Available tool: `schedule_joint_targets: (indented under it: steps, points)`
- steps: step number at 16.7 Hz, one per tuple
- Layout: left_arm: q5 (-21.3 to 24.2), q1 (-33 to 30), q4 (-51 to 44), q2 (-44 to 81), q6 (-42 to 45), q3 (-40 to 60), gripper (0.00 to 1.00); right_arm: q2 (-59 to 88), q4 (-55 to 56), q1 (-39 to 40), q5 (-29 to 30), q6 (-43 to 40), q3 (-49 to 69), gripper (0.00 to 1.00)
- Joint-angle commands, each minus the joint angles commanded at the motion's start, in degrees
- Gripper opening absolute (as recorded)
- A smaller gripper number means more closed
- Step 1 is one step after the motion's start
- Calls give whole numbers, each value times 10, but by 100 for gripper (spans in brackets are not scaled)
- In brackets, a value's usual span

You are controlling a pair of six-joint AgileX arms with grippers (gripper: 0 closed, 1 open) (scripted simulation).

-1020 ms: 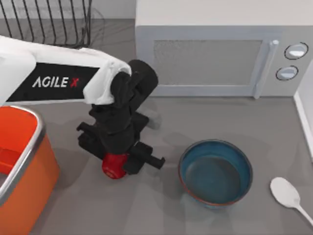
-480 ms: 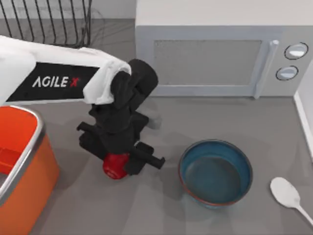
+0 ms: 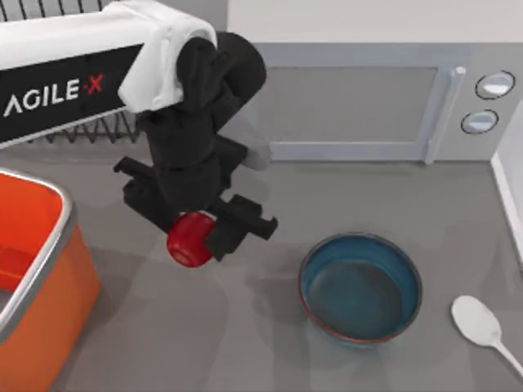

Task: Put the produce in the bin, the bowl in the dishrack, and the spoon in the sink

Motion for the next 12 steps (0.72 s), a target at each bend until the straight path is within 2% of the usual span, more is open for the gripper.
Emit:
schedule_joint_targets:
  steps: [8,10,12]
  points:
    - [-9,2,-35,-14,-7,22,0,0,0,0,0,0,0,100]
    - [-40,8,-59,-15,-37,20,0,0,0,0,0,0,0,100]
    - [-95,19,-93,-21,-87,11,0,0,0,0,0,0,0,100]
